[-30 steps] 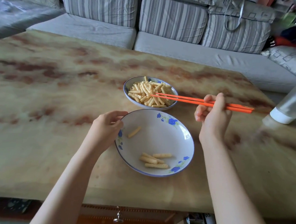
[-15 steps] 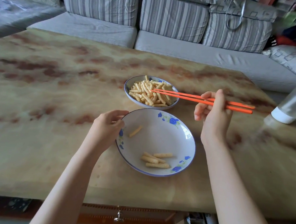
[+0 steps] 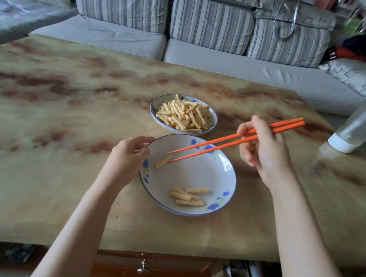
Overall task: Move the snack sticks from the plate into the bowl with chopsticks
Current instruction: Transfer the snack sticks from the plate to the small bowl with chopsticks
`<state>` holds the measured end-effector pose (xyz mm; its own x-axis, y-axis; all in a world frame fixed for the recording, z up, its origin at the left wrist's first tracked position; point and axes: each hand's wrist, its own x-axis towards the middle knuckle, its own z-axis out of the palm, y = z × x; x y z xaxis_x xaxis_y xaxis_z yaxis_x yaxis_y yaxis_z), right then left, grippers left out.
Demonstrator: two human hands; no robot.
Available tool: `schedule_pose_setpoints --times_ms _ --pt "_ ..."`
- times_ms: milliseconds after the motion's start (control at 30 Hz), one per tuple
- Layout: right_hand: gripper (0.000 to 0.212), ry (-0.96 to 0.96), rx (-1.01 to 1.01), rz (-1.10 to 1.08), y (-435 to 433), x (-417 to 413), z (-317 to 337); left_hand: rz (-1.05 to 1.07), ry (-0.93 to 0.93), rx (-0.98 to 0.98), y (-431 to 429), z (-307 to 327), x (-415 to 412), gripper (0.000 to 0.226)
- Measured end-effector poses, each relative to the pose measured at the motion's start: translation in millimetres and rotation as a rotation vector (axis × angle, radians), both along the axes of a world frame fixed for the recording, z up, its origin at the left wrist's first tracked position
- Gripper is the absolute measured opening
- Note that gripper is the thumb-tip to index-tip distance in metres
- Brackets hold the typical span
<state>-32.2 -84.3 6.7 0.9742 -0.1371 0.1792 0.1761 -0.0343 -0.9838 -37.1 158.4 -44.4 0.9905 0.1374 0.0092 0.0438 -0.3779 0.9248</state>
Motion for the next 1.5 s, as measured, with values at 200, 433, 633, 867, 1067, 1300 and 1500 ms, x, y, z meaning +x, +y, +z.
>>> schedule_pose_setpoints --times_ms 200,433,633,867,1067,1300,1500 --pt "0.045 0.064 -0.024 0.092 16.2 4.7 -4.2 0.006 0.001 0.001 -0.2 0.3 0.3 0.041" --pt "0.046 0.04 0.044 0.017 13.7 6.7 -6.2 0.004 0.002 0.006 -0.1 0.2 0.7 0.041" --pt "0.048 -0.05 0.266 -0.139 14.7 8.1 0.0 0.01 0.008 0.01 -1.3 2.6 -0.2 0.041" --pt "0.04 -0.141 0.344 -0.393 21.8 25.0 8.3 0.007 0.018 -0.006 -0.6 2.5 -0.6 0.041" --pt "0.045 -0.167 0.268 -0.438 33.8 56.4 10.6 0.008 0.024 -0.015 -0.8 3.0 -0.3 0.041" --pt "0.043 -0.145 0.2 -0.379 30.6 61.6 6.2 0.007 0.03 -0.005 -0.1 2.2 0.1 0.041" --pt "0.043 -0.212 0.176 -0.356 14.5 34.0 9.8 0.004 0.022 0.0 -0.2 2.4 -0.1 0.04"
